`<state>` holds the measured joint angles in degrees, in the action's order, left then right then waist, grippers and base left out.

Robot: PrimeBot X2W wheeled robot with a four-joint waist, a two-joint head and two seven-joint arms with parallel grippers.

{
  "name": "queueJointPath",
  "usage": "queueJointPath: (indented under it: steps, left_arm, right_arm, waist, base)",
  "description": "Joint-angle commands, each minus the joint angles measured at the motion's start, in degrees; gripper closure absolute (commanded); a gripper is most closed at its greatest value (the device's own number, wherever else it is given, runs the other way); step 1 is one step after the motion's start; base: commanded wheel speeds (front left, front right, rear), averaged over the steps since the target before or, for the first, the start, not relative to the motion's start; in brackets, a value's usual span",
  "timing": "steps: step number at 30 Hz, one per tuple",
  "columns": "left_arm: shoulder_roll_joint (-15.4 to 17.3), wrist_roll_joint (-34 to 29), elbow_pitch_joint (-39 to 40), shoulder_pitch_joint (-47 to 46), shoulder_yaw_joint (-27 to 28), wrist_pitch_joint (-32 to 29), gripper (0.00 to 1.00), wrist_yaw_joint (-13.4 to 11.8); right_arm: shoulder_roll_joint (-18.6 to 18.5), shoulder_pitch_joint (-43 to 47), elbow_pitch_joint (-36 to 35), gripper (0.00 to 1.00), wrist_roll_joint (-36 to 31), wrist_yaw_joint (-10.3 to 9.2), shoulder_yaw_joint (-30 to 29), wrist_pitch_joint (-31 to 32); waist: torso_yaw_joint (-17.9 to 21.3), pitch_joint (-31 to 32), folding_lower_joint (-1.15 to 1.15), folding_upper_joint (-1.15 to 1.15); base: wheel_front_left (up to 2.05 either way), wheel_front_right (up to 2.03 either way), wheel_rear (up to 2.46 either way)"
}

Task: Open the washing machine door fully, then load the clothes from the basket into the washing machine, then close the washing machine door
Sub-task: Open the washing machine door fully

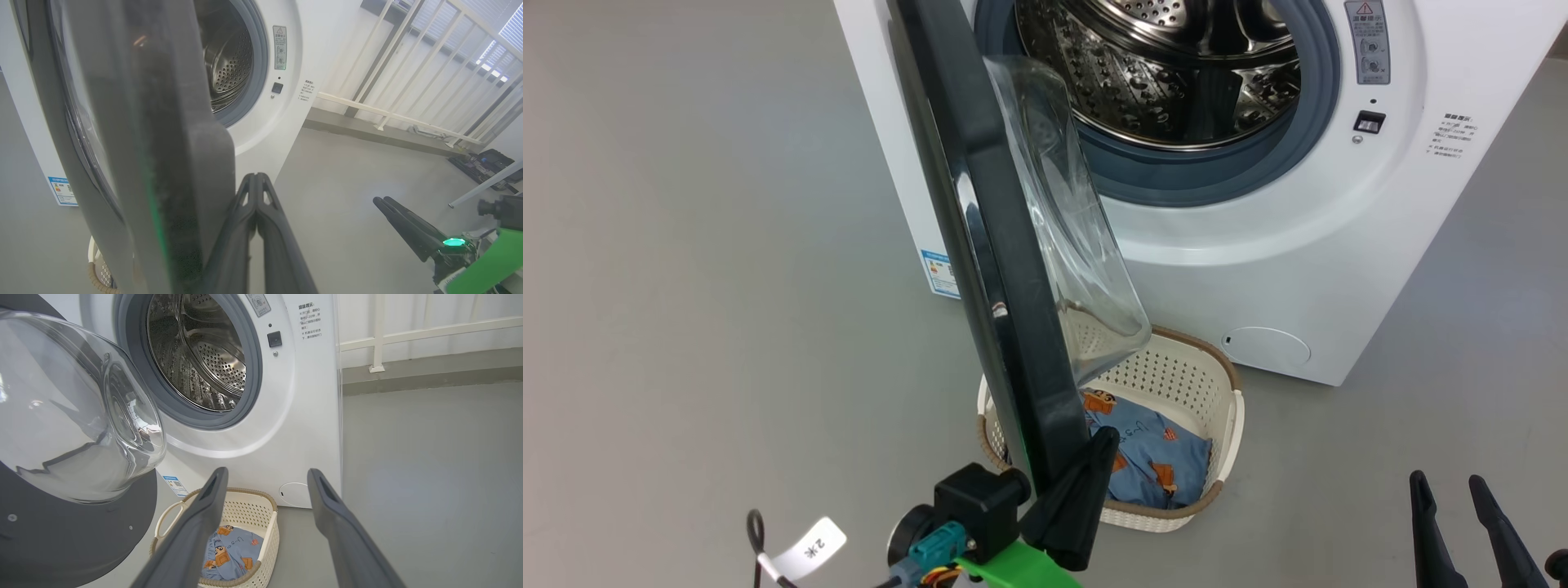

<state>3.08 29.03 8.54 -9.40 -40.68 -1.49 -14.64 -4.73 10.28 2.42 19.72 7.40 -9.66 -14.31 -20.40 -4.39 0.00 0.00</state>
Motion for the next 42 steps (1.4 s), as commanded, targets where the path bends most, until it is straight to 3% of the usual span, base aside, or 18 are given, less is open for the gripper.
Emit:
queueJointPath:
  steps: [1, 22, 35, 42]
  left_arm:
    - [0.8, -1.0, 0.8, -2.9, 2.8, 0.9, 1.0, -1.6]
    - [3.0, -2.5, 3.2, -4.2, 2.4, -0.5, 1.0, -2.3]
    - [8.2, -4.1, 9.1, -1.9, 4.2, -3.1, 1.0, -4.7]
    - [10.3, -3.2, 8.0, -0.3, 8.1, -2.5, 1.0, -6.6]
  right_arm:
    - [-0.7, -2.0, -1.3, 0.0, -1.2, 0.09, 1.5, -0.7]
    - [-0.4, -2.1, -0.9, 0.0, -1.2, 0.09, 1.6, -0.7]
    - [-0.7, -2.1, -0.8, 0.0, -1.2, 0.09, 1.8, -0.7]
    - [-0.9, -1.9, -0.8, 0.0, -1.2, 0.09, 1.9, -0.7]
  waist:
    - [-0.1, -0.1, 0.0, 0.0]
    - [-4.6, -0.8, 0.0, 0.0]
    - [-7.9, -0.8, 0.0, 0.0]
    - [-8.7, -0.6, 0.0, 0.0]
  base:
    - [0.0, 0.0, 0.0]
    - [0.0, 0.0, 0.0]
    - [0.0, 0.0, 0.0]
    - [0.0, 0.0, 0.0]
